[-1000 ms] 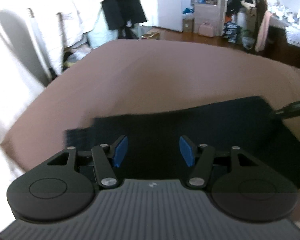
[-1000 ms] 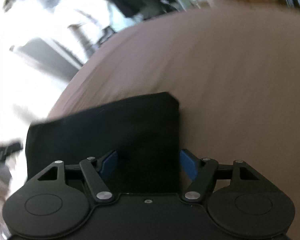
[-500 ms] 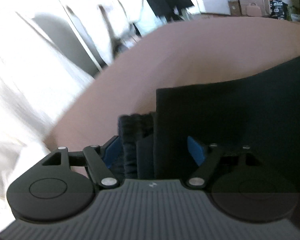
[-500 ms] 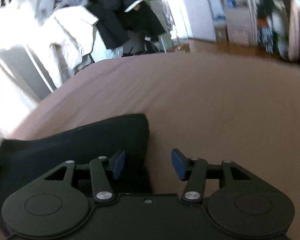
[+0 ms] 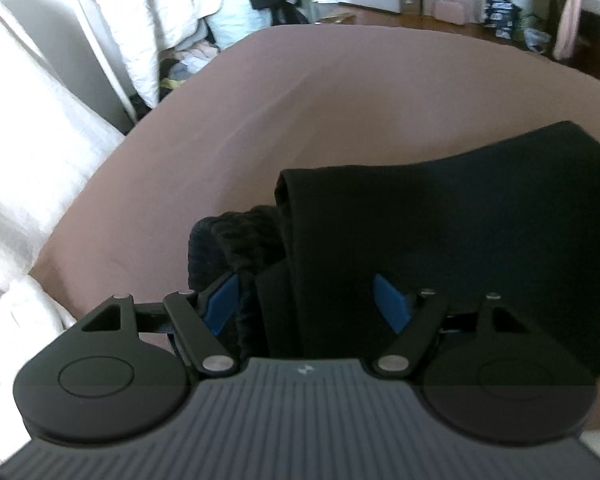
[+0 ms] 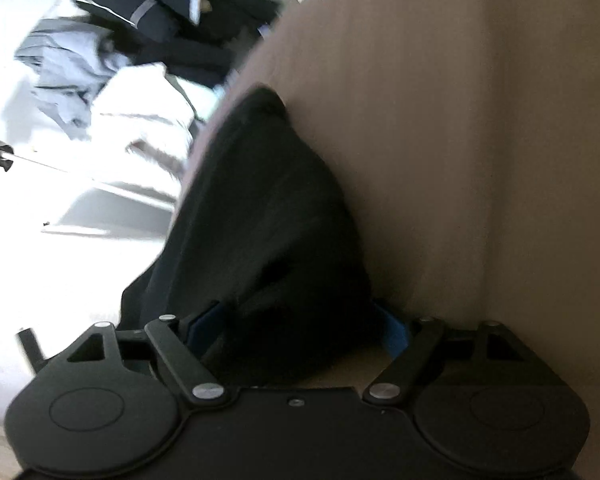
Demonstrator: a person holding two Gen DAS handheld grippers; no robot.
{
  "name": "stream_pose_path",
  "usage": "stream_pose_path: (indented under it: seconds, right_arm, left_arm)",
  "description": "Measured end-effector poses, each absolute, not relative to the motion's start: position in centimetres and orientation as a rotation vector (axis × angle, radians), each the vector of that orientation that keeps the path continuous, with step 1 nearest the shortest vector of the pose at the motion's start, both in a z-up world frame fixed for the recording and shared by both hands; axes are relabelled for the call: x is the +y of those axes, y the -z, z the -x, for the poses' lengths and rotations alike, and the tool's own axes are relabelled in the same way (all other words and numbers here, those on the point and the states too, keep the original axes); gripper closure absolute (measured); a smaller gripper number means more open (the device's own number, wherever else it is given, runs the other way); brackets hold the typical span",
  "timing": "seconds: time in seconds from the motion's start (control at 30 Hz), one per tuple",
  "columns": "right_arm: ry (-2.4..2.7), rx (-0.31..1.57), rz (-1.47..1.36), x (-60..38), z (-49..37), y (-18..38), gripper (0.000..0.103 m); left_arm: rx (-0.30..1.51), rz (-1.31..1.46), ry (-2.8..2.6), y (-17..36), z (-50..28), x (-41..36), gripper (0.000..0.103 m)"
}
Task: Fold clothes
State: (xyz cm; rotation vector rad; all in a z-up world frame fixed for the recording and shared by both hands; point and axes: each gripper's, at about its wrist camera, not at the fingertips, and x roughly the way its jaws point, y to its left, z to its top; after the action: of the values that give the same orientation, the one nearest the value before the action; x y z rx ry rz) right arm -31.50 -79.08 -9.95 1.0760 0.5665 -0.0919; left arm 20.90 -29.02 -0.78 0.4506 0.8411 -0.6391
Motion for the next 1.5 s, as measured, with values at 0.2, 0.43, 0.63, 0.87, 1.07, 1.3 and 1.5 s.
stream_pose_path:
  seconds: [0.2,0.43,0.63,0.87,1.07,1.3,1.5]
  right_arm:
    - [0.216,0.488,-0.778,-77.0,28.9,3.3,0.077]
    - [0.124,0.403,-0.322,-68.9,24.2,-12.6,0.079]
    - [-0.135,0.484,0.067,-54.6,17.0,-14.5,0.080]
    - [-0.367,0.604,0.302,-42.6,12.0,-6.5,0.079]
    - [-0.454,0.523,0.348,-41.3,13.8,-3.3,0.078]
    - [-0.463,0.512,0.391,-41.2,15.6,-3.4,0.078]
    - [-0.517,0.508,0.503,-39.1,16.9,-3.5,0.075]
  left_arm:
    - [0.944,-0.275,0.699,-0.3,-23.2,-23.0,0.030]
    - [0.963,-0.116,0.700,-0.2,-29.0,-18.5,0.030]
    - [0.916,-0.028,0.648,-1.0,-33.7,-16.9,0.030]
    - [0.907,0.020,0.575,0.2,-36.6,-15.0,0.030]
    - [0.940,0.141,0.698,2.1,-37.9,-15.3,0.030]
    - [0.946,0.118,0.815,3.5,-37.0,-18.3,0.028]
    - [0.938,-0.086,0.745,7.1,-35.3,-21.3,0.025]
